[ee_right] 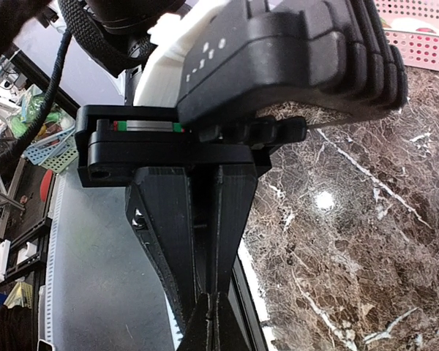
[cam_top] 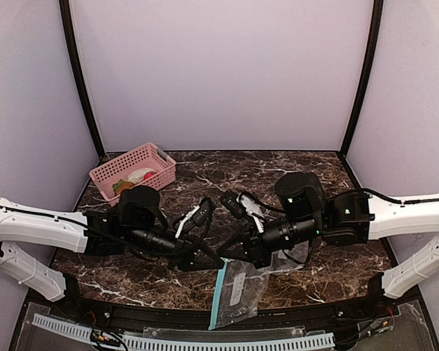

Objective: Place the food in the zip-top bag and seal the zipper
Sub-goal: Hold the zipper from the zipper food storage bag, then unzip the zipper of the food storage bag.

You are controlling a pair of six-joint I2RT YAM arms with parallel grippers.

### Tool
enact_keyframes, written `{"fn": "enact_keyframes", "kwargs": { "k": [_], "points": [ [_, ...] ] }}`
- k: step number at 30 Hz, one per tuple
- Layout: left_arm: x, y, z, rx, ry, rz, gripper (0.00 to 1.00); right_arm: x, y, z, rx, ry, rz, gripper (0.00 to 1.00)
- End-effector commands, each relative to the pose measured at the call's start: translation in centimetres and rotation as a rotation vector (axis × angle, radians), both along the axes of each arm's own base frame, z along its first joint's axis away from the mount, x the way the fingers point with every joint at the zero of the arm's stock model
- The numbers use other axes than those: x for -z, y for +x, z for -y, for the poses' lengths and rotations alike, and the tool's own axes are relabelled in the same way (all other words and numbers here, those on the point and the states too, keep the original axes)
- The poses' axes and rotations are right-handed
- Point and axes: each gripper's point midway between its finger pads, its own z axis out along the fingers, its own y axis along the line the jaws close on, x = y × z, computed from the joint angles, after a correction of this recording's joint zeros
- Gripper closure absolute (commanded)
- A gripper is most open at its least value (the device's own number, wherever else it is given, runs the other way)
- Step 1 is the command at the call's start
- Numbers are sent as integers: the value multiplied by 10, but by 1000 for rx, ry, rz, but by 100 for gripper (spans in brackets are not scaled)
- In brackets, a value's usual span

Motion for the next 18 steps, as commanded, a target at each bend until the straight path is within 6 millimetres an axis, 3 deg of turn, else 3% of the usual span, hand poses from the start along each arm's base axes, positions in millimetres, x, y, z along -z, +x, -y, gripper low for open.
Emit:
{"fn": "enact_keyframes", "kwargs": {
  "k": [1,18],
  "points": [
    [-26,-3,2,24,-71,29,99,7,16,10,86,-49,73,100],
    [-23,-3,5,32,-68,20,99,3,54,24,289,-99,200,100]
  ]
}}
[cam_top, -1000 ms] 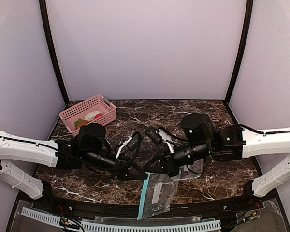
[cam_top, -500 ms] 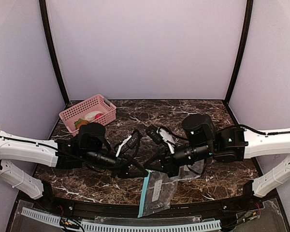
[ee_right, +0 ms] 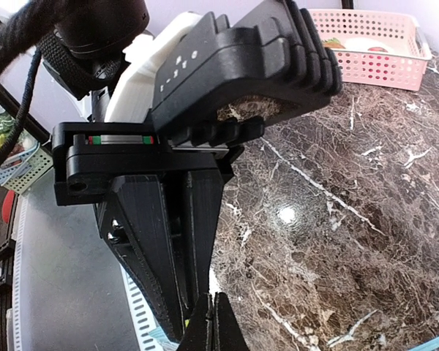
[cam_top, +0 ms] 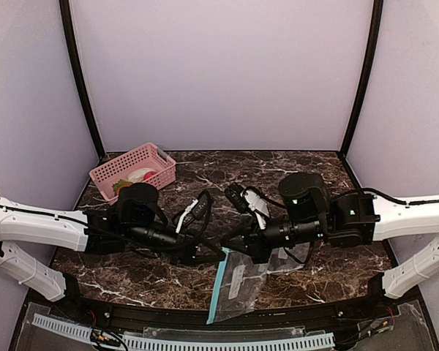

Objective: Place the food in the zip-top bag and seal the zipper
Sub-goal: Unzip the zipper of the food storage bag.

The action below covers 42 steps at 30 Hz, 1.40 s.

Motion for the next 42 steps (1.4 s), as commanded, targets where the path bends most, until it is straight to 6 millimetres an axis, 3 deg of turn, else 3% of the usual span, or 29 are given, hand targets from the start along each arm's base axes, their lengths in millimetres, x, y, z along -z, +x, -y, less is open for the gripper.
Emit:
{"fn": "enact_keyframes", "kwargs": {
  "k": [1,19,42],
  "points": [
    [-20,-18,3,97,-54,0,99,7,34,19,171,-79,79,100],
    [-15,-17,7,101,-49,-12,99,5,62,29,322,-87,87,100],
    [-15,-16,5,93,-49,-10,99,3,101,56,461,-79,58,100]
  ]
}}
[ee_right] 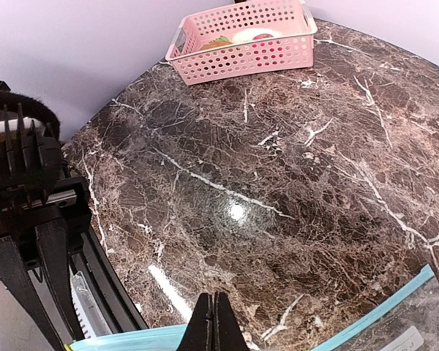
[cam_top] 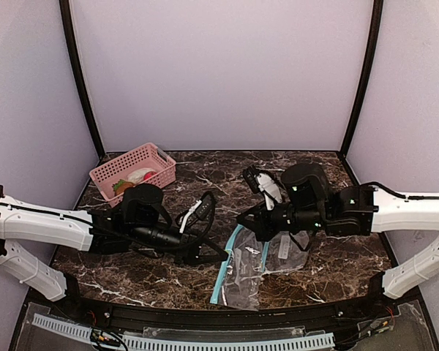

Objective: Place the food in the zip-top bag and seal the zipper
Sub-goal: Unzip the zipper of the food storage bag.

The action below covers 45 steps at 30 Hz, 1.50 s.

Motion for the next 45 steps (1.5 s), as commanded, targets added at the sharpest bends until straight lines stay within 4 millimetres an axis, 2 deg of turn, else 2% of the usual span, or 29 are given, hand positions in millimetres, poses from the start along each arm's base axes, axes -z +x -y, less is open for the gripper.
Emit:
{"fn": "enact_keyframes", "kwargs": {
  "k": [1,9,34,45],
  "points": [
    [-22,-21,-1,100,-63,10,99,-10,34,23,146,-14,59,100],
    [-22,-21,-2,95,-61,12,99,-17,52,34,190,-13,83,100],
    [-22,-21,-8,82,-59,16,99,-38,91,62,270,-9,140,100],
    [-21,-21,-9,79,-54,14,99,-46,101,72,292,-4,159,100]
  ]
}}
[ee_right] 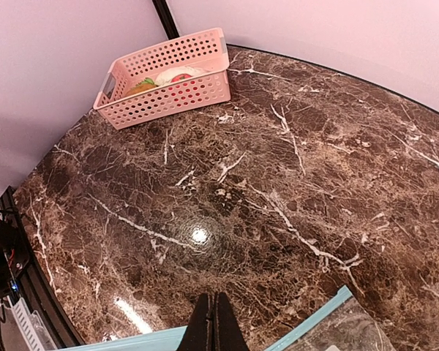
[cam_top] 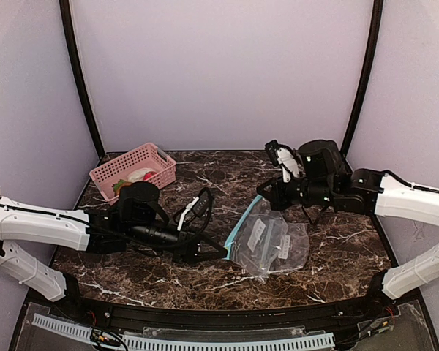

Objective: Place the food in the zip-top bag and seal the zipper
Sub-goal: Unzip the zipper of the food storage bag.

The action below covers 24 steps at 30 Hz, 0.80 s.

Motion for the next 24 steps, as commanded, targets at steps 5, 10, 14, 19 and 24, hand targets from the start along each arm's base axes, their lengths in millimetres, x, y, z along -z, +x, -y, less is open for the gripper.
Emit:
{"fn": "enact_keyframes", "kwargs": {
  "k": [5,10,14,19,24],
  "points": [
    [-10,-21,-6,85,-22,-3,99,-28,26,23,111,13,84,100],
    [2,-6,-8,-2,52,19,99,-37,14,8,7,54,62,90],
    [28,19,-18,-144,213,78,99,-40,9,7,-3,64,20,33],
    [52,40,-34,-246,385,127,99,-33,4,8,29,94,-64,19],
    [61,56,-43,-324,465,171,99,-9,-8,-5,54,142,-221,21]
  ]
}}
